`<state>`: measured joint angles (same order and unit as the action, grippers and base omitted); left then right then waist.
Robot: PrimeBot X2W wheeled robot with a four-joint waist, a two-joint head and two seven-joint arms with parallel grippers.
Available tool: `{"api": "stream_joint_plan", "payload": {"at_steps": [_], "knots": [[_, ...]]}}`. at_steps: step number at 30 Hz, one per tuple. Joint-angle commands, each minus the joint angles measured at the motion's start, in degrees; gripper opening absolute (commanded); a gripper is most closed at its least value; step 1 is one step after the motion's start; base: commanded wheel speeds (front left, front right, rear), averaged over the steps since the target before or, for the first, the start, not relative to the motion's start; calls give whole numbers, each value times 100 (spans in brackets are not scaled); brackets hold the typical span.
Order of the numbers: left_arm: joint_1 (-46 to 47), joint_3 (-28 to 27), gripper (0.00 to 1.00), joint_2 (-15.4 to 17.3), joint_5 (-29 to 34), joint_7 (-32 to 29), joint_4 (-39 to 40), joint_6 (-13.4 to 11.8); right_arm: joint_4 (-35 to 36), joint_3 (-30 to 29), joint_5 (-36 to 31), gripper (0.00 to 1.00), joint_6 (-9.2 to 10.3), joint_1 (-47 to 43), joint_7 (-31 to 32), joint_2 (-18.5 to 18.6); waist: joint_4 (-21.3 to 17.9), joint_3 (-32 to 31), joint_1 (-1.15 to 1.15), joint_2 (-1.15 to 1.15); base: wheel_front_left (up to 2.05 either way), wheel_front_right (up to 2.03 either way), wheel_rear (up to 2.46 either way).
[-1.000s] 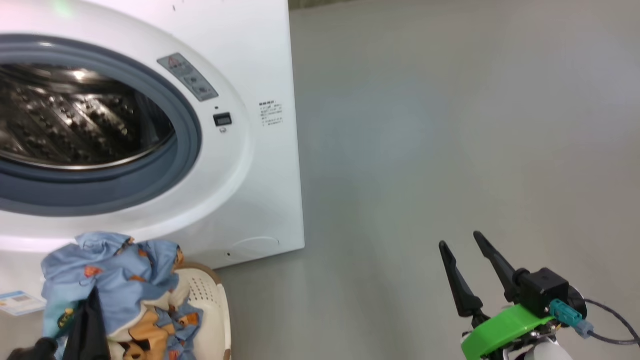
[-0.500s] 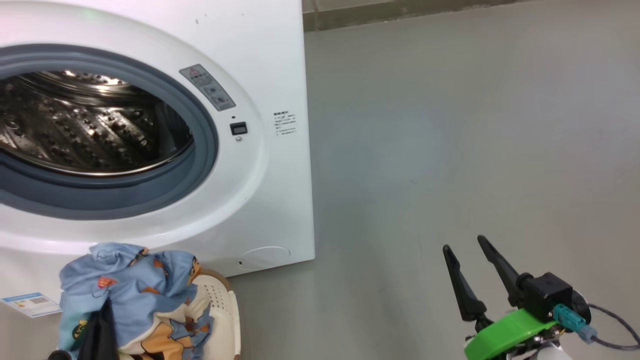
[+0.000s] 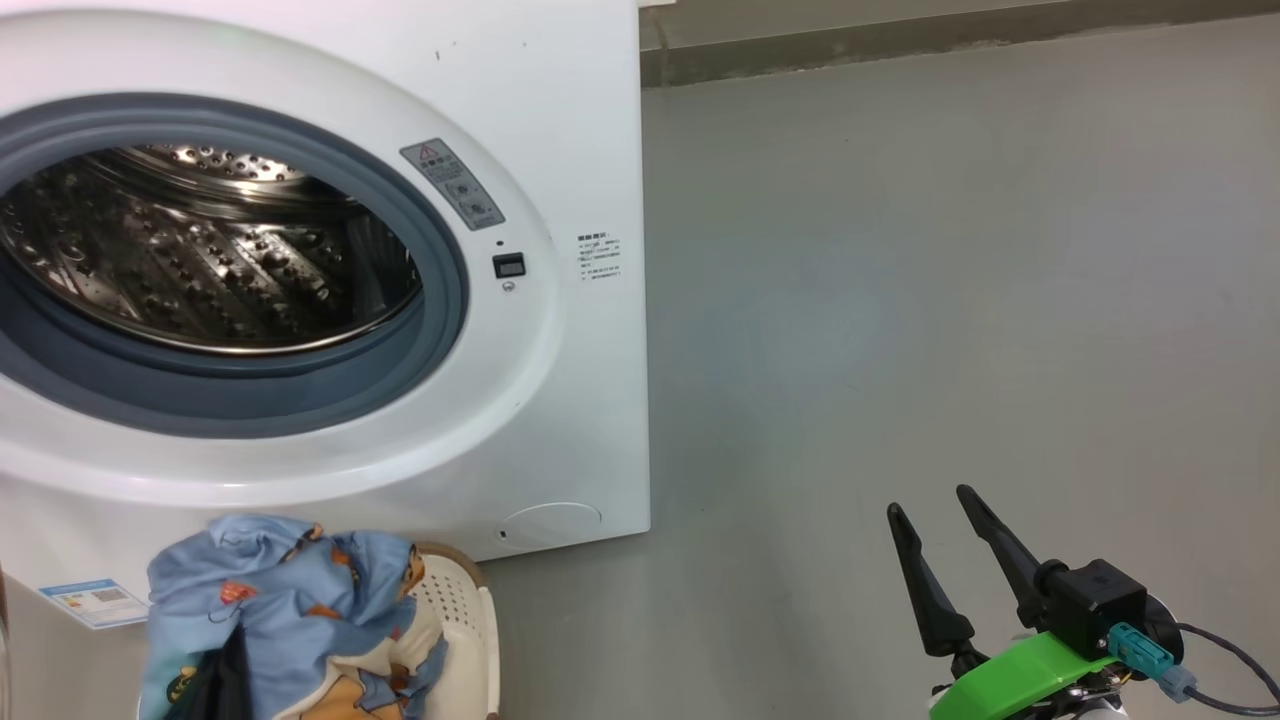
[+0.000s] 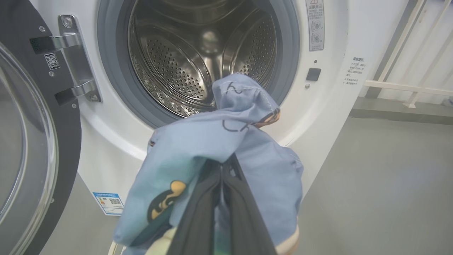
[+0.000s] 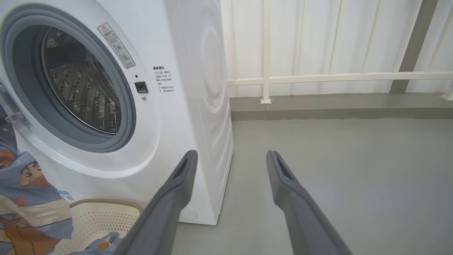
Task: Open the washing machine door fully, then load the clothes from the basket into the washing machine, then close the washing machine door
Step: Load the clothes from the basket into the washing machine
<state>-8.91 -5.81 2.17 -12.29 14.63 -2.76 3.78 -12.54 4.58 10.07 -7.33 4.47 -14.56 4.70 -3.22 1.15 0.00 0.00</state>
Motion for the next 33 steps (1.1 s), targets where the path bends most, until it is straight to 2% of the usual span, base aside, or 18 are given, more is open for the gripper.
{"api": "stream_joint_plan", "payload": {"at_steps": [1, 21, 33], "knots": [[95, -144, 0, 71, 65, 37, 185, -11, 172, 103, -68, 100, -16, -27, -44, -18, 19, -5, 0, 0, 0, 0, 0], [-4, 82, 0, 71, 3, 37, 290, -178, 230, 110, -77, 100, -16, -2, -44, -25, 64, 137, 0, 0, 0, 0, 0], [535, -6, 0, 71, 30, 37, 416, -212, 247, 195, -34, 100, -16, 183, -44, -21, -82, 745, 0, 0, 0, 0, 0]]}}
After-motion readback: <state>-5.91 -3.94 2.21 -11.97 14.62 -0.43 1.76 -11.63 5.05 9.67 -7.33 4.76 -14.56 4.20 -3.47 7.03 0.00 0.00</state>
